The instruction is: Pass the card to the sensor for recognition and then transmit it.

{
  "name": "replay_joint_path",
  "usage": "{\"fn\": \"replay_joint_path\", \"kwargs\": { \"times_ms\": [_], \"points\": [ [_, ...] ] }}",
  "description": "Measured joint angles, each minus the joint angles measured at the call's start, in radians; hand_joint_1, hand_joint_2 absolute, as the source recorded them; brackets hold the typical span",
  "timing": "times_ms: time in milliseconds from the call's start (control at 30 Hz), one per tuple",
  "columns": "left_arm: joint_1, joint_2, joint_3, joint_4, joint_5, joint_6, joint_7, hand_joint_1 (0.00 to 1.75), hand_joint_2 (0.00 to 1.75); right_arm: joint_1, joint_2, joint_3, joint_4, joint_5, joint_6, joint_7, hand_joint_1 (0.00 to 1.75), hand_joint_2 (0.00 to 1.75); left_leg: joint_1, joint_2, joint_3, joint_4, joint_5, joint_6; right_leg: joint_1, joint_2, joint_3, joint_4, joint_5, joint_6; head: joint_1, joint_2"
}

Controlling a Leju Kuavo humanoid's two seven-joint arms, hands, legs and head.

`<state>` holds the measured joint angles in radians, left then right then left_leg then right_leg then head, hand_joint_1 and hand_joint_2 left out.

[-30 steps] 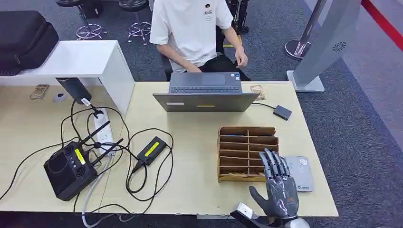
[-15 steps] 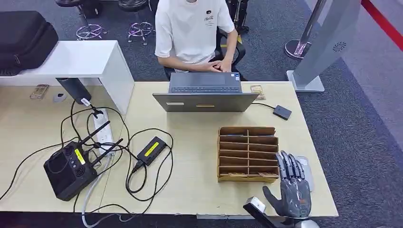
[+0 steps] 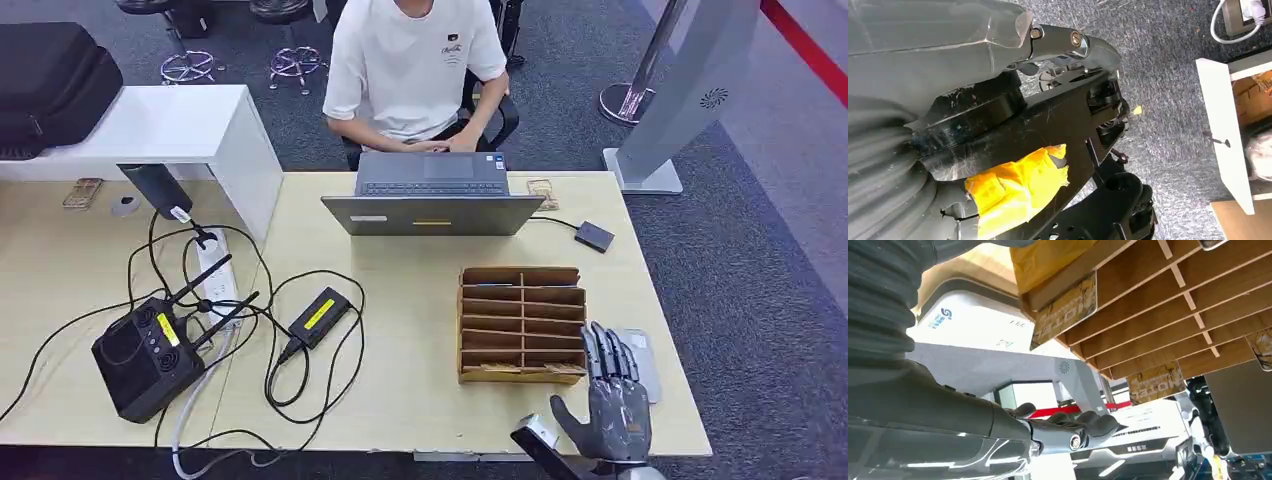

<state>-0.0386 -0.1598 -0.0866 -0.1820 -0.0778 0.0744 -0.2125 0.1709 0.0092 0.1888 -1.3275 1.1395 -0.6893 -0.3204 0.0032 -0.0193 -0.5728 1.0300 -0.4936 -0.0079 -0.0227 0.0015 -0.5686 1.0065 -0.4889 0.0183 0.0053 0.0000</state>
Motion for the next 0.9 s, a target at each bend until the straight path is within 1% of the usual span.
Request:
{"fn": "replay_joint_path", "kwargs": {
  "times_ms": [733, 900],
  "points": [
    [0.000, 0.000, 0.000, 0.000, 0.001, 0.000, 0.000, 0.00, 1.75, 0.006, 0.007, 0.001, 0.013, -0.020, 0.000, 0.003, 0.00, 1.75, 0.000, 0.000, 0.000, 0.000, 0.000, 0.000, 0.000, 0.000, 0.000, 0.000, 0.000, 0.000, 0.000, 0.000],
    [0.000, 0.000, 0.000, 0.000, 0.000, 0.000, -0.001, 0.00, 1.75, 0.006, 0.007, 0.005, 0.015, -0.031, 0.000, 0.019, 0.00, 1.75, 0.000, 0.000, 0.000, 0.000, 0.000, 0.000, 0.000, 0.000, 0.000, 0.000, 0.000, 0.000, 0.000, 0.000]
  ]
}}
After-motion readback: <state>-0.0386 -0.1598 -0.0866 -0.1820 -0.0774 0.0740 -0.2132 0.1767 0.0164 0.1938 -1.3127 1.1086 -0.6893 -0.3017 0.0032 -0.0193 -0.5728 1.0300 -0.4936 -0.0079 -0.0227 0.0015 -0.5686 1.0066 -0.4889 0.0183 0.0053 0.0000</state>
